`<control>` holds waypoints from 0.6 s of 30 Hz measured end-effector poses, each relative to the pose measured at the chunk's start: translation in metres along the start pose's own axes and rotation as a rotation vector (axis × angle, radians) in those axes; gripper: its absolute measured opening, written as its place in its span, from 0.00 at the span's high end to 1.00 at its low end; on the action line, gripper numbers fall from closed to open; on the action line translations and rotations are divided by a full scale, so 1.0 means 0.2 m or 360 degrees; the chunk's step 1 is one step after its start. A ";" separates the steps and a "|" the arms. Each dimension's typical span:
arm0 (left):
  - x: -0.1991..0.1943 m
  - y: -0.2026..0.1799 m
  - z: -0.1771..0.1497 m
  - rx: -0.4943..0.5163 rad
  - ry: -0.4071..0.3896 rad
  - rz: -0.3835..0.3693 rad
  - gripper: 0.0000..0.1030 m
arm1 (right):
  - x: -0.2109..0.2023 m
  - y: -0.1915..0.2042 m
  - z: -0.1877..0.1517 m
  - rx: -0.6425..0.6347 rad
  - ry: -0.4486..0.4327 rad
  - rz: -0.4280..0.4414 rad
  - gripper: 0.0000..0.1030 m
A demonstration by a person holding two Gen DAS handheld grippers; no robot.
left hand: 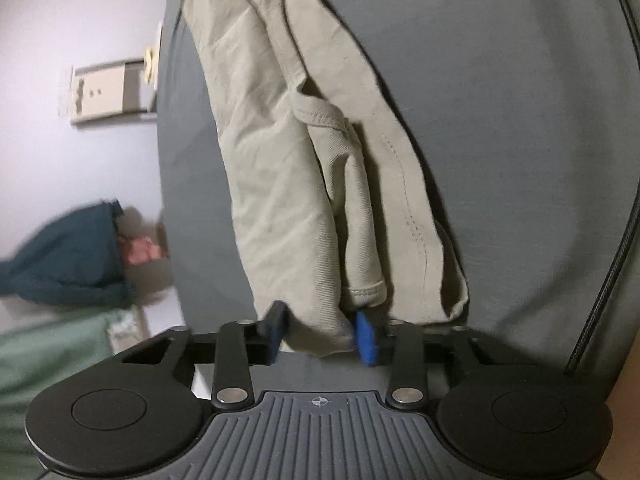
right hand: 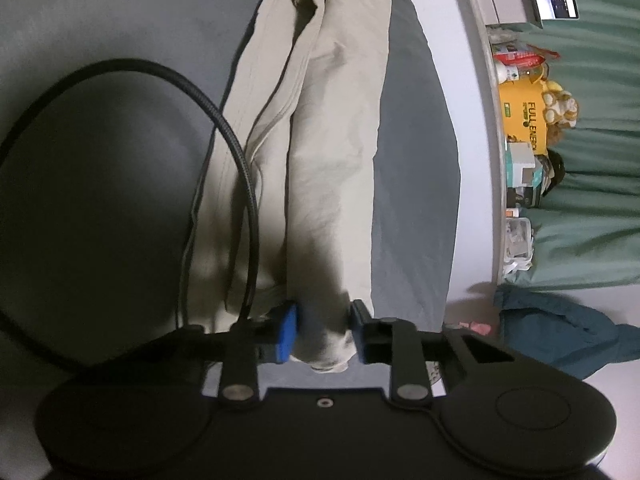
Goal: Fold clothes
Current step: 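Lift the shirt edges with both grippers and fold them over lengthwise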
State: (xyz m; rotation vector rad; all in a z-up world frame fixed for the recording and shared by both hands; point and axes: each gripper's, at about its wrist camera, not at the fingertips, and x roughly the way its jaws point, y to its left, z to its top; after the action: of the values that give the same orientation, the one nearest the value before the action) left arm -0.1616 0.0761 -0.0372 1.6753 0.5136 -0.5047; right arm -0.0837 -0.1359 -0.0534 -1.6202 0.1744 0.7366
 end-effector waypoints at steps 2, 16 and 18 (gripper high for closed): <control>-0.03 0.01 -0.01 -0.0052 -0.0020 0.0008 0.82 | -0.01 -0.03 -0.01 0.0053 -0.0008 0.0007 0.91; -0.32 0.05 -0.19 -0.0507 -0.0206 -0.0167 0.87 | -0.21 -0.11 -0.10 0.0301 -0.0024 0.0107 0.94; -0.29 0.02 -0.19 -0.0488 -0.0208 -0.0238 0.87 | -0.19 -0.06 -0.09 0.0260 -0.0017 0.0181 0.94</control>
State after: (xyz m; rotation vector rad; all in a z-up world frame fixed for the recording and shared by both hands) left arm -0.2042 0.1091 0.0061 1.3090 0.5911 -0.6080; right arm -0.1015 -0.1622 -0.0228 -1.4596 0.3134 0.7973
